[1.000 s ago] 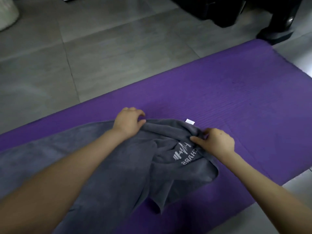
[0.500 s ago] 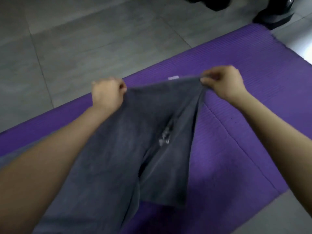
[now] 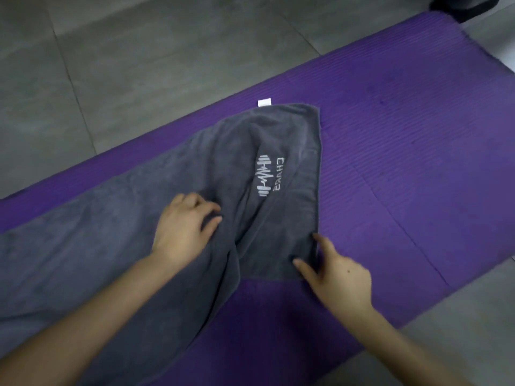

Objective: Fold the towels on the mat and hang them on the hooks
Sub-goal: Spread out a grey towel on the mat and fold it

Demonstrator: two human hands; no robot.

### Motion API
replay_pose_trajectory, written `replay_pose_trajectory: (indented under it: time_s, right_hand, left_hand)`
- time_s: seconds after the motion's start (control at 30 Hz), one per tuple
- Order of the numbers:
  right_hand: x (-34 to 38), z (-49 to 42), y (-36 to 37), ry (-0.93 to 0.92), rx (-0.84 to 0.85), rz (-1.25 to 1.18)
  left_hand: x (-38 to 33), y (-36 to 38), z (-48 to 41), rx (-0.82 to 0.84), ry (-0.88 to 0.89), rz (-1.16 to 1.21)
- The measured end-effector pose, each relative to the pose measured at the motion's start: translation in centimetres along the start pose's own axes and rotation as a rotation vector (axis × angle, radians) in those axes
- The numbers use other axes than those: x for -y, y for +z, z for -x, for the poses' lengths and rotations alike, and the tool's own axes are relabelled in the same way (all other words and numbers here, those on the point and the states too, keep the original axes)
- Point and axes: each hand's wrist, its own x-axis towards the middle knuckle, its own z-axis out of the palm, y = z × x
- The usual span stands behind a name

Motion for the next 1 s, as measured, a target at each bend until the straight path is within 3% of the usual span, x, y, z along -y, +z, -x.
replay_pose_trajectory:
  time_s: [0.13, 0.3, 0.47, 0.57, 0.63, 0.73, 0.8, 0.9, 1.0]
  right_hand:
    - [0.7, 2.4, 1.4, -0.034, -0.022, -0.110]
    - [-1.5, 1.2, -2.1, 0.133, -0.134, -0.237]
    - [-10.3, -3.3, -7.6, 0.270, -0.335, -0.013]
    - [-13.6, -4.5, -8.3, 0.292, -0.197, 0.157]
    - [-13.8, -4.4, -7.6, 0.219, -0.173, 0.299]
    - [-11.0, -2.4, -5.7, 0.009, -0.275, 0.347]
    - [-7.7, 0.1, -3.9, -0.246, -0.312, 0.253]
    - [-2.6, 3.9, -0.4, -0.647, -0.209, 0.072]
    - [2.2, 6.3, 3.0, -0.899, -0.133, -0.031]
  left_hand:
    - [-1.6, 0.7, 4.1, 0.064, -0.031, 0.055]
    - [-3.1, 0.8, 6.3, 0.075, -0.068, 0.125]
    - [-4.9, 1.1, 8.0, 0.112, -0.026, 0.149]
    - [-5.5, 2.0, 9.3, 0.214, -0.022, 0.152]
    - [-5.6, 2.6, 10.4, 0.221, 0.021, 0.087]
    - [-5.9, 3.1, 12.6, 0.220, 0.047, -0.010]
    - [-6.0, 3.2, 14.4, 0.224, 0.062, -0.049]
    - [-5.4, 3.1, 17.3, 0.252, 0.081, -0.157]
    - [-3.5, 2.6, 20.0, 0.278, 0.088, -0.179]
